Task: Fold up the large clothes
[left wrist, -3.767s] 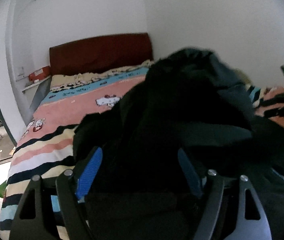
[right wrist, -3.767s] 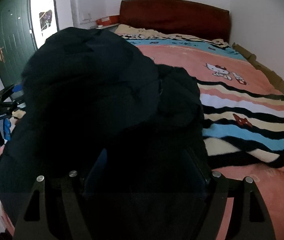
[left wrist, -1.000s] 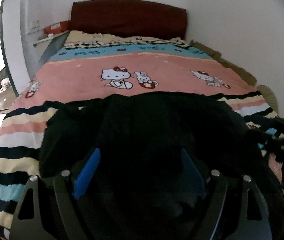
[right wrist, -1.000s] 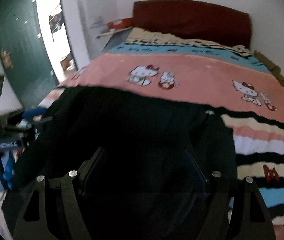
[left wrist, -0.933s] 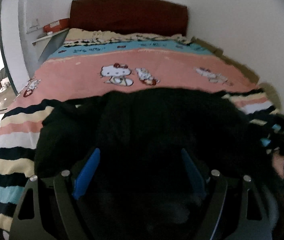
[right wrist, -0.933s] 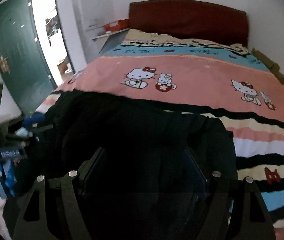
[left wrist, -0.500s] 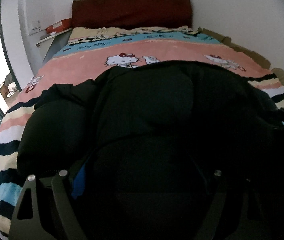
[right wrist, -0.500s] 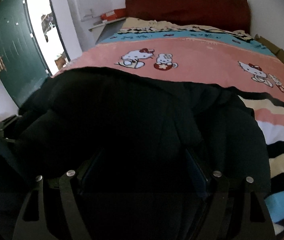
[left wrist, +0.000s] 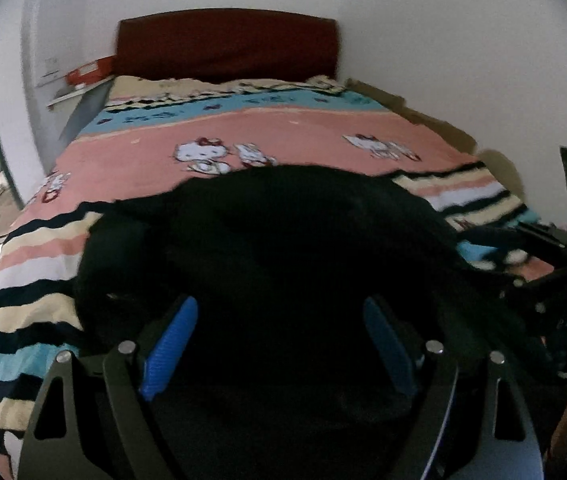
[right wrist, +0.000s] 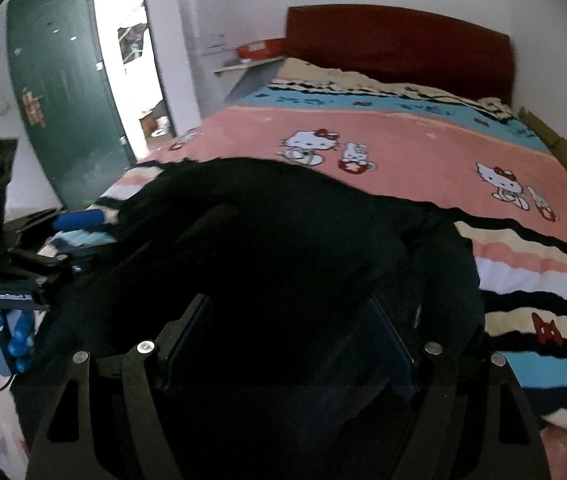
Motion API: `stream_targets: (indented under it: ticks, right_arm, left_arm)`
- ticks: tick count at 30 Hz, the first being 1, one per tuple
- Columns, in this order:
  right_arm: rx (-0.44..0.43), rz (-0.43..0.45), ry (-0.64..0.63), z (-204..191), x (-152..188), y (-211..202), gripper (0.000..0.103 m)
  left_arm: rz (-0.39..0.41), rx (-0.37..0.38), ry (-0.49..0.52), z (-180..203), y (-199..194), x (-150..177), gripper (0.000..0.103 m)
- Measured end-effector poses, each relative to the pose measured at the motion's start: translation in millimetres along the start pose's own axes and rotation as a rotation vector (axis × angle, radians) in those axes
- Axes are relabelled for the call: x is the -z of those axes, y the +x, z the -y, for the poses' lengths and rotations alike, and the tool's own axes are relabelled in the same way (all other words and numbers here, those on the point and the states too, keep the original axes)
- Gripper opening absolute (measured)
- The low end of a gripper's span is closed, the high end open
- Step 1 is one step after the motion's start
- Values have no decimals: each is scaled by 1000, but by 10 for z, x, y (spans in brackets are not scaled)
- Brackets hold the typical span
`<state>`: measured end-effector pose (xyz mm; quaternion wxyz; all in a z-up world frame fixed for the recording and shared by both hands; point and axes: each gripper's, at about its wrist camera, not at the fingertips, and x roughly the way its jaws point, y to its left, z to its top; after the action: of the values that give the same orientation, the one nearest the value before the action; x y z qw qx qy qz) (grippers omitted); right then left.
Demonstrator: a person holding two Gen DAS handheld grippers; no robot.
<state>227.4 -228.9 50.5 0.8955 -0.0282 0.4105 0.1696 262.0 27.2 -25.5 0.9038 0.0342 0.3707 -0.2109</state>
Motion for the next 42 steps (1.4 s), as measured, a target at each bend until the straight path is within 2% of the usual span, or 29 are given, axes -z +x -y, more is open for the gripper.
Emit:
stream_targets:
  ticks: [4, 6, 10, 16, 22, 28, 34, 42]
  right_arm:
    - [0, -45, -32, -110, 199, 22, 78]
    - [6, -81, -17, -69, 283, 146, 78]
    - [31, -119, 0, 40, 406, 380, 84]
    - [14, -213, 107, 245, 575, 789, 90]
    - [-9, -211, 144, 318, 621, 843, 90]
    - [22, -170, 160, 285, 604, 620, 90]
    - [36, -82, 167, 206, 609, 104, 90]
    - [49, -12, 232, 309, 951, -566, 90]
  left_arm:
    - [-105, -54, 41, 151, 273, 213, 85]
    - [-136, -46, 16, 97, 440, 343, 86]
    - [-136, -7, -59, -17, 558, 472, 86]
    - [-131, -54, -19, 85, 688, 566, 87]
    - [-126, -70, -16, 109, 710, 598, 88]
    - [-81, -94, -5, 175, 433, 599, 88]
    - [-8, -130, 20, 290, -74, 651, 87]
    - [44, -177, -3, 325, -665, 887, 87]
